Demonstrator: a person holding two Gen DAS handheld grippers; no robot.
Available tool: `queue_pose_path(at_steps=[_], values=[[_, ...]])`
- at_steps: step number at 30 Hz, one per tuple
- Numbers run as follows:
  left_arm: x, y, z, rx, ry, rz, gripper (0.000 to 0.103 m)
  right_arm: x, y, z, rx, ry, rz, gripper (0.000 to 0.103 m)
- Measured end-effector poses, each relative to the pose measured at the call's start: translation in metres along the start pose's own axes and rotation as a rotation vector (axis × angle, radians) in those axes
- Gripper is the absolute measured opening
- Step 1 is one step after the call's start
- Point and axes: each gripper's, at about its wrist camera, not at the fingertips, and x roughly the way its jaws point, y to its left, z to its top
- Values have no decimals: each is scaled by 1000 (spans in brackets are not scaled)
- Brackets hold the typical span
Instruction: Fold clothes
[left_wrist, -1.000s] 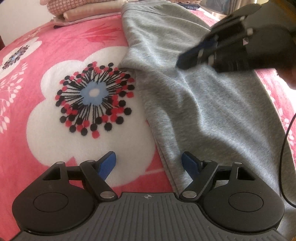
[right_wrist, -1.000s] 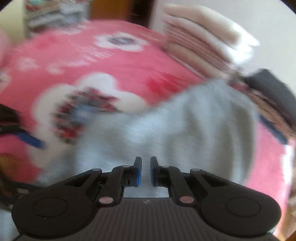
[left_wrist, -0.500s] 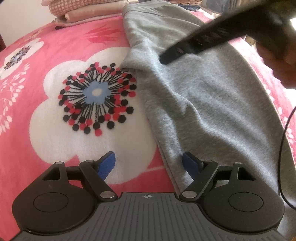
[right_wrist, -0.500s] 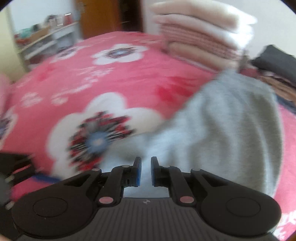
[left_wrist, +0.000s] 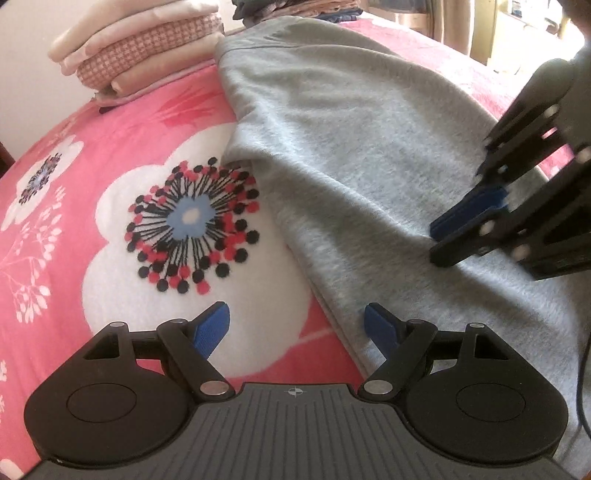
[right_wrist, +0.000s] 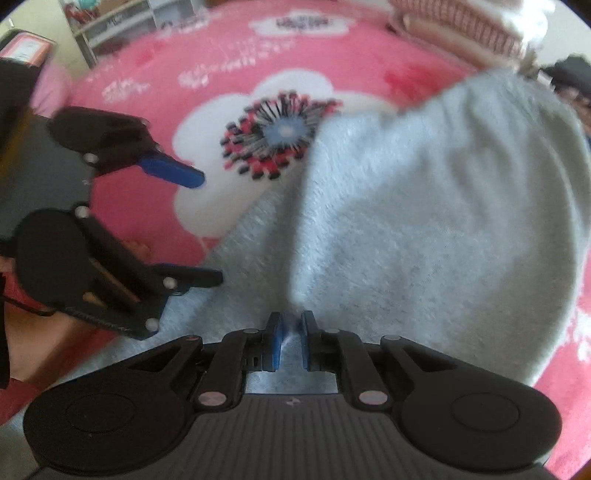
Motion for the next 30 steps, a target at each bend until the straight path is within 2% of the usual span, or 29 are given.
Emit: queue_pose_path(at_steps=[4, 6, 7, 9, 11, 13, 16, 18, 24, 26, 30], values=[[-5, 4, 3, -15, -16, 18, 81, -14, 7, -5, -6, -29, -8, 10], [-11, 7, 10, -35, -55, 14, 81, -6, 4, -12, 19, 2, -60, 10], [-14, 9, 13, -44, -79, 10, 81, -5, 1, -14, 45, 5, -78, 9], [-18, 8, 21, -48, -125, -11, 81, -16, -8, -16, 134, -52, -84, 10], [-16, 3, 29, -30, -138, -27, 81, -24, -15, -19, 210, -97, -109, 10], [-9, -5, 31, -5, -143, -43, 81, -25, -25, -22, 273, -104, -130, 10], [6, -15, 28, 23, -100, -71, 81, -20, -34, -29, 322, -90, -157, 9], [19, -17, 20, 39, -22, -52, 81, -19, -36, -31, 327, -92, -168, 9], [18, 9, 7, -76, 75, -56, 83, -18, -27, -26, 276, -94, -206, 10], [17, 10, 5, -81, 78, -53, 83, -20, -24, -23, 253, -106, -192, 10], [13, 6, 4, -35, 70, -29, 83, -27, -12, -12, 177, -164, -86, 10]])
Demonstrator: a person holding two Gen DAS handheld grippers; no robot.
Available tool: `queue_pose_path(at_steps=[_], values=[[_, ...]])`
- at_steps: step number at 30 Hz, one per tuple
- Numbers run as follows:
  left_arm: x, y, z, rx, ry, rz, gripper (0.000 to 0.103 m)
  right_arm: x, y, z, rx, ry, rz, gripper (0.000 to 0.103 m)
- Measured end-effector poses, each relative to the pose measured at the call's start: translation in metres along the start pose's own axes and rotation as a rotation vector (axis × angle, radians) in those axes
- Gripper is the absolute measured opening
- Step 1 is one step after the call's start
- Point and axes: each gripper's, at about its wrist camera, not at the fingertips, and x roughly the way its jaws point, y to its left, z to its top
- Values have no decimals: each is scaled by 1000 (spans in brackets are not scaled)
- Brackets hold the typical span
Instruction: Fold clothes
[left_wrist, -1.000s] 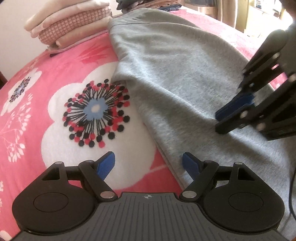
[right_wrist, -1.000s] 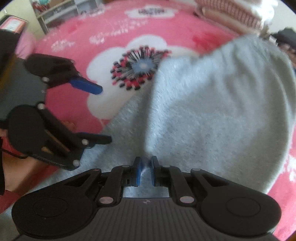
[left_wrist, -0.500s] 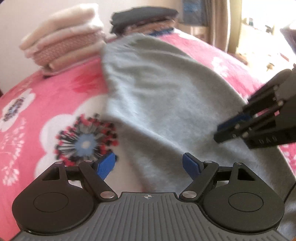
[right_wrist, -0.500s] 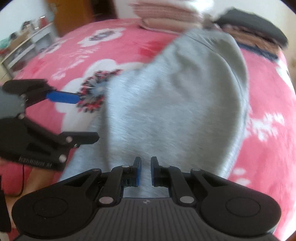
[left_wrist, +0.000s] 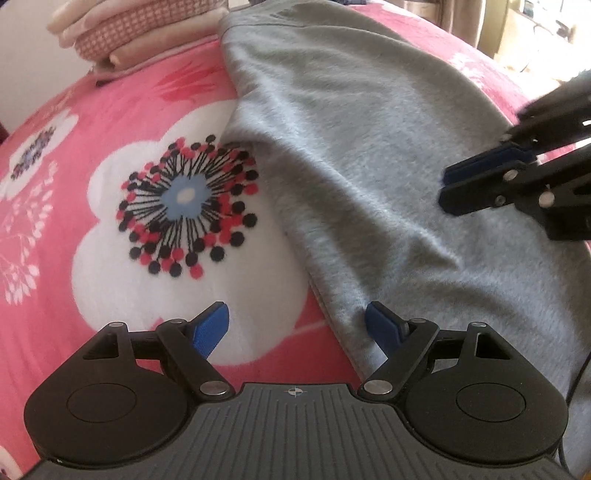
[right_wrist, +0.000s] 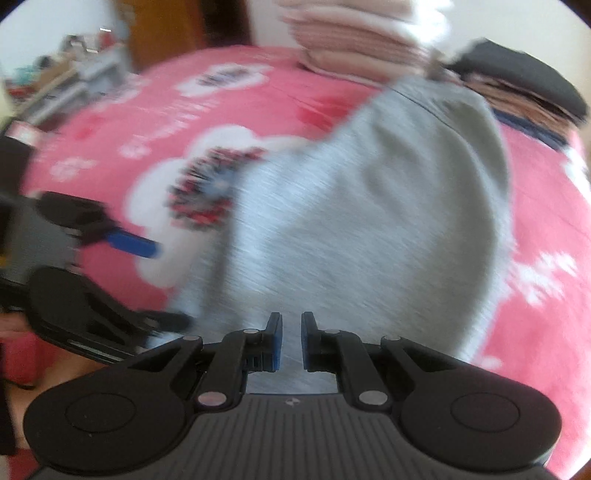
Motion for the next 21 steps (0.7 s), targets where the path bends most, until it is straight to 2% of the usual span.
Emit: queue_pose_path(at_steps=[5, 9, 14, 16, 19, 21], values=[[-1, 1, -1, -16, 2, -8, 83, 18, 19, 6, -97, 2, 99, 8], [-2, 1, -3, -16, -1, -9, 83, 40, 24, -3, -135, 88, 133, 8], [-2, 4, -3, -31, 1, -18, 83, 28, 29, -16, -139, 152, 236, 8], [-2, 5, -3, -37, 1, -21, 83, 21, 28, -19, -133, 147, 241, 8], [-3, 5, -4, -36, -4, -21, 83, 13, 17, -19, -71, 122, 202, 8], [-4, 5, -3, -36, -9, -22, 83, 15, 13, -24, -44, 153, 199, 8]])
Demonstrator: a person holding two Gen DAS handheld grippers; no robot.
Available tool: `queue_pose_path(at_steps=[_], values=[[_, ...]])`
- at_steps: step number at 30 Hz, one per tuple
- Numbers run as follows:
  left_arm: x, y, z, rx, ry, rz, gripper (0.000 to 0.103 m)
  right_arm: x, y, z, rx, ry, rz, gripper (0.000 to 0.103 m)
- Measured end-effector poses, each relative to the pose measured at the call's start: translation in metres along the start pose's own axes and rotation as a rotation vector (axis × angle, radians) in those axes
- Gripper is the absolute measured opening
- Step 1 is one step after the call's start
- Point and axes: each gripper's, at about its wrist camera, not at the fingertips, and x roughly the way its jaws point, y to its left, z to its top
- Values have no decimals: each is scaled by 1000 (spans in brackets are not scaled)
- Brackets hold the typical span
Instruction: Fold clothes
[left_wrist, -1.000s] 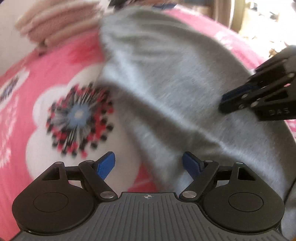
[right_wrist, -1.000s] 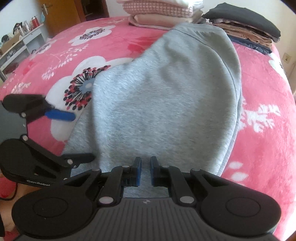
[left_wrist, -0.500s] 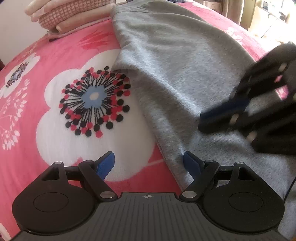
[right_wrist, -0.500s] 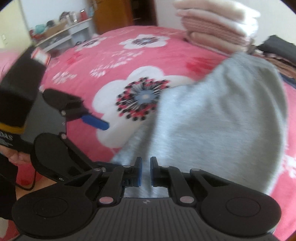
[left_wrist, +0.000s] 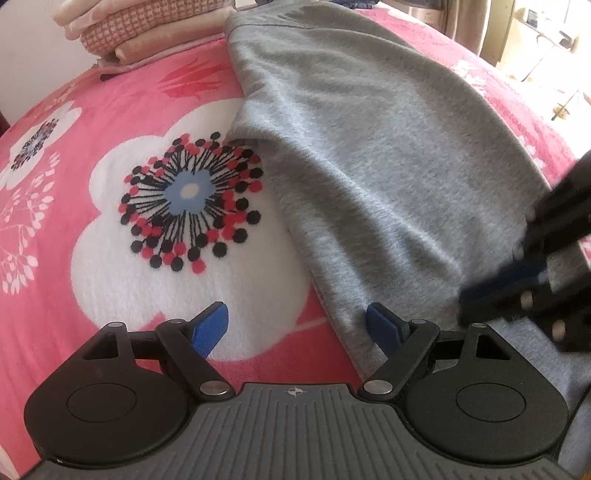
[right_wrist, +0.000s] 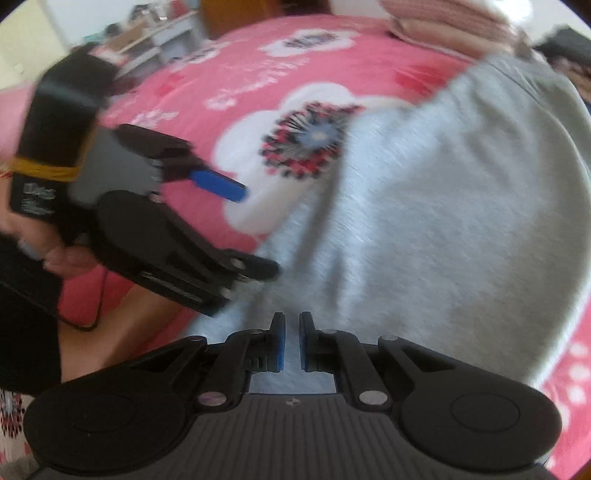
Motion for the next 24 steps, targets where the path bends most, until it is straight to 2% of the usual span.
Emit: queue_pose_path(at_steps=[5, 7, 10, 13, 17, 19, 20, 24], values=[[-15, 5, 5, -6, -52, -6, 82, -7, 6, -9, 18, 51, 89, 8], [-26, 9, 9, -16, -97, -14, 82, -14, 3, -9, 56, 32, 83, 8], [-37, 13, 16, -47, -163, -64, 83, -26, -7, -9, 127, -9, 62, 9], [-30, 6, 28, -29, -176, -77, 83, -35, -21, -8, 209, -57, -1, 9], [-5, -11, 34, 50, -170, -33, 83, -37, -46, -12, 367, -78, -31, 9], [10, -13, 32, 84, -106, 51, 83, -34, -52, -13, 418, -82, -36, 10], [13, -12, 29, 97, -85, 107, 88, -32, -54, -13, 430, -81, -44, 10], [-7, 6, 25, 4, -97, 100, 89, -29, -53, -12, 431, -80, -84, 10]])
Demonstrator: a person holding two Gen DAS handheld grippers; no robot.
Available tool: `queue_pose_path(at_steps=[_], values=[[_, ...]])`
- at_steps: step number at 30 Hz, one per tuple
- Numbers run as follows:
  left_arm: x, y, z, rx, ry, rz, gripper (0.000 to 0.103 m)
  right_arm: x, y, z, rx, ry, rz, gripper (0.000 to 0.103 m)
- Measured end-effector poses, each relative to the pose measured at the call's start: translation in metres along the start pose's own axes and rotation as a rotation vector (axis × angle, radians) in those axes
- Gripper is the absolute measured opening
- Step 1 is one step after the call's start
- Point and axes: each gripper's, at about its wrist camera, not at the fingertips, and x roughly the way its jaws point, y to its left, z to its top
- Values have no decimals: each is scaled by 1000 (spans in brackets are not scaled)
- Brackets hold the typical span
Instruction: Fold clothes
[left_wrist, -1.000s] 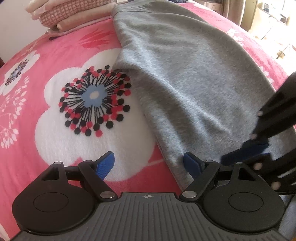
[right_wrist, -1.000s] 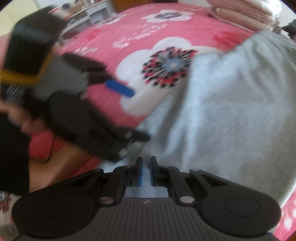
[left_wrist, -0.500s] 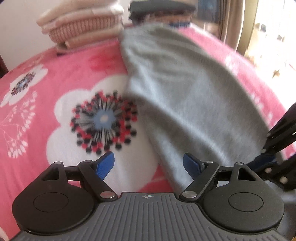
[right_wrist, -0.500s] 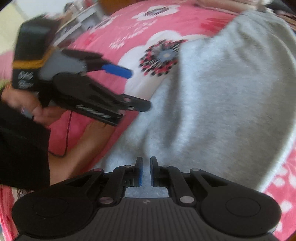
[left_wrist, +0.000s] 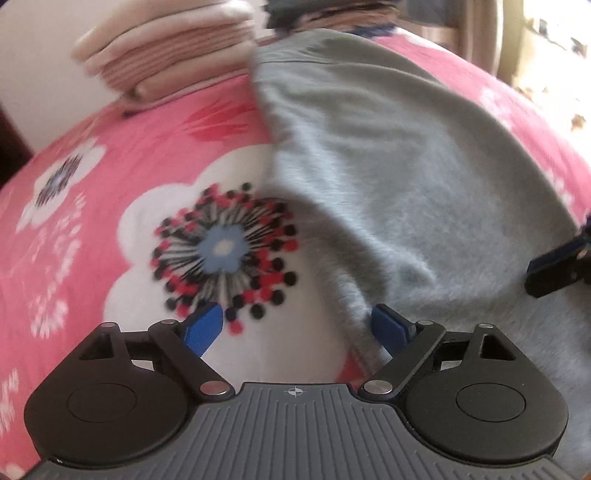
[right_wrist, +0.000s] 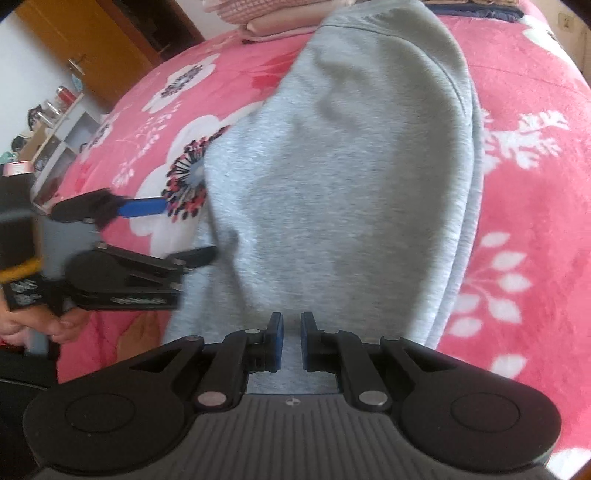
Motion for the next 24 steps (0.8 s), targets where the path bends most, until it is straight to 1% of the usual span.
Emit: queue_pose_path(at_steps=[1, 3, 5, 6, 7, 8, 9, 10, 12, 15, 17, 19, 20, 22, 23, 24], values=[[-4, 2, 1, -10, -9, 0, 89, -1, -1, -1, -1, -5, -6, 11], [-10, 2, 4, 3, -38, 21, 89, -2, 0, -1, 2, -13, -14, 13], [-13, 3, 10, -14, -51, 12, 90, -3, 3, 0, 4, -18, -28, 18], [-14, 5, 13, -38, -56, -6, 91, -3, 5, 1, 5, -20, -36, 25], [-17, 7, 15, -70, -63, -30, 95, -3, 8, 4, 5, -24, -44, 36], [-19, 10, 16, -102, -70, -54, 98, -3, 10, 6, 3, -29, -52, 40], [-21, 13, 18, -134, -77, -77, 98, -4, 13, 7, -2, -37, -61, 44], [-23, 16, 19, -169, -88, -97, 99, -5, 15, 8, -8, -44, -67, 45], [-24, 21, 20, -232, -104, -119, 101, -7, 19, 10, -19, -53, -71, 50], [-26, 27, 21, -296, -125, -104, 103, -12, 20, 11, -26, -72, -79, 62], [-27, 30, 21, -322, -128, -87, 103, -13, 21, 14, -26, -86, -87, 66], [-27, 33, 21, -343, -125, -77, 103, -16, 20, 14, -21, -97, -102, 74], [-27, 34, 21, -353, -124, -73, 103, -17, 20, 14, -20, -103, -111, 76], [-28, 35, 21, -364, -127, -71, 103, -18, 23, 15, -40, -118, -135, 85], [-28, 35, 21, -368, -125, -69, 103, -18, 25, 15, -54, -125, -144, 87], [-28, 35, 21, -373, -122, -68, 103, -19, 27, 15, -64, -132, -147, 93]])
